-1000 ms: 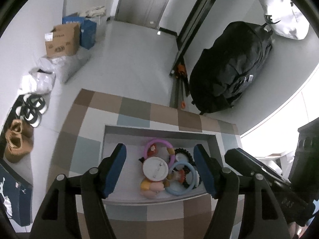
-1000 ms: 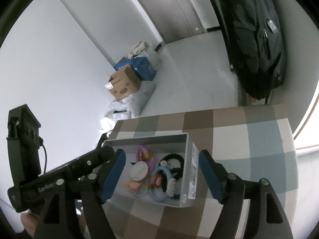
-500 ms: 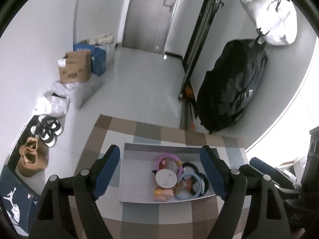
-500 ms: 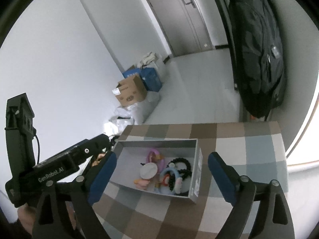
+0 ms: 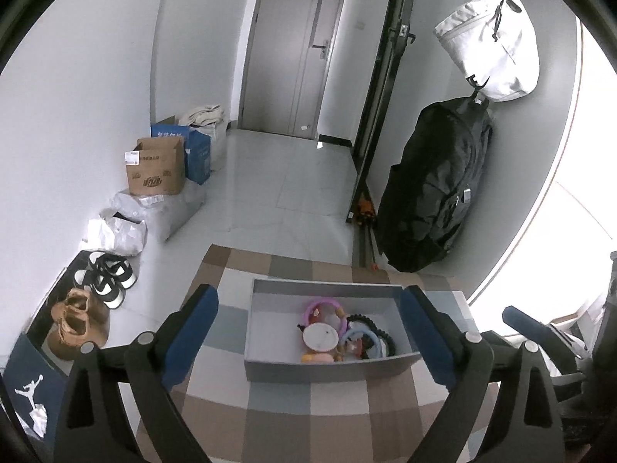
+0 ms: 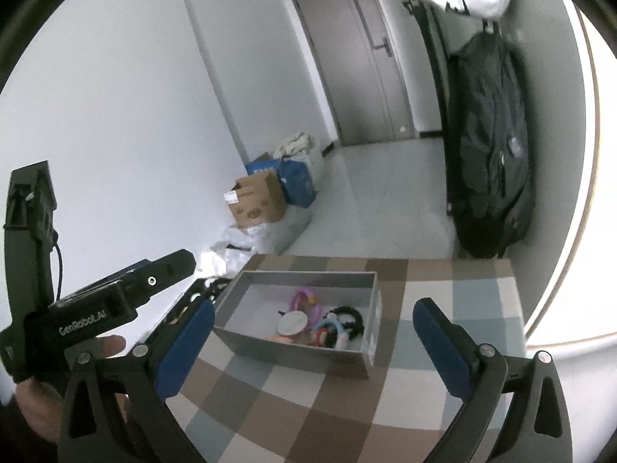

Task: Organize jewelry

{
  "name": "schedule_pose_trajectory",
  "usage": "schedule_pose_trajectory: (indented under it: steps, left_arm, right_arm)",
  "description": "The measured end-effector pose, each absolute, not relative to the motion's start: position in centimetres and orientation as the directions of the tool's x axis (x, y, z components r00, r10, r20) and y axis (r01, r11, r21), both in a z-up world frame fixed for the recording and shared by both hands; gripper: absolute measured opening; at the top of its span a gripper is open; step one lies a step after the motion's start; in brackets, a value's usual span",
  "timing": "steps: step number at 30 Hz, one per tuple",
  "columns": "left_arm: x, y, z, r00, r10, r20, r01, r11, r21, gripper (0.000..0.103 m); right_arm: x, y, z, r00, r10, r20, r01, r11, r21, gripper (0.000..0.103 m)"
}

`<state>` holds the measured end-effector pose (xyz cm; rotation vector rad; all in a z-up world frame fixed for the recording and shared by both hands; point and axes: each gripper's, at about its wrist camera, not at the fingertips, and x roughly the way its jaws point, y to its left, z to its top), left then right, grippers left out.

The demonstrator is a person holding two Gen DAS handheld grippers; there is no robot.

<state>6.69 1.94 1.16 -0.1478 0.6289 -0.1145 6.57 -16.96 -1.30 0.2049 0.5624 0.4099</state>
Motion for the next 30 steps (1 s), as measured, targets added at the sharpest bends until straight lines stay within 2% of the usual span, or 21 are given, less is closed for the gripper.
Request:
schedule_pose_trajectory:
  steps: [10, 30]
  left_arm:
    - [3.6, 1.6, 1.1, 0.826, -0.117, -0.551, 0.052, 0.99, -0.132, 0.093]
    - [2.7, 1.4, 0.8, 0.829, -0.105, -0.55, 0.055, 0.993, -0.107, 0.093]
  right_arm:
    - [3.9, -16.7, -1.4, 0.805, 0.382, -0.454, -0.312, 0.923, 0.224, 0.103]
    - [3.8, -18.0, -1.9, 0.8, 0.375, -0.469, -0.277, 0.923, 0.266, 0.103]
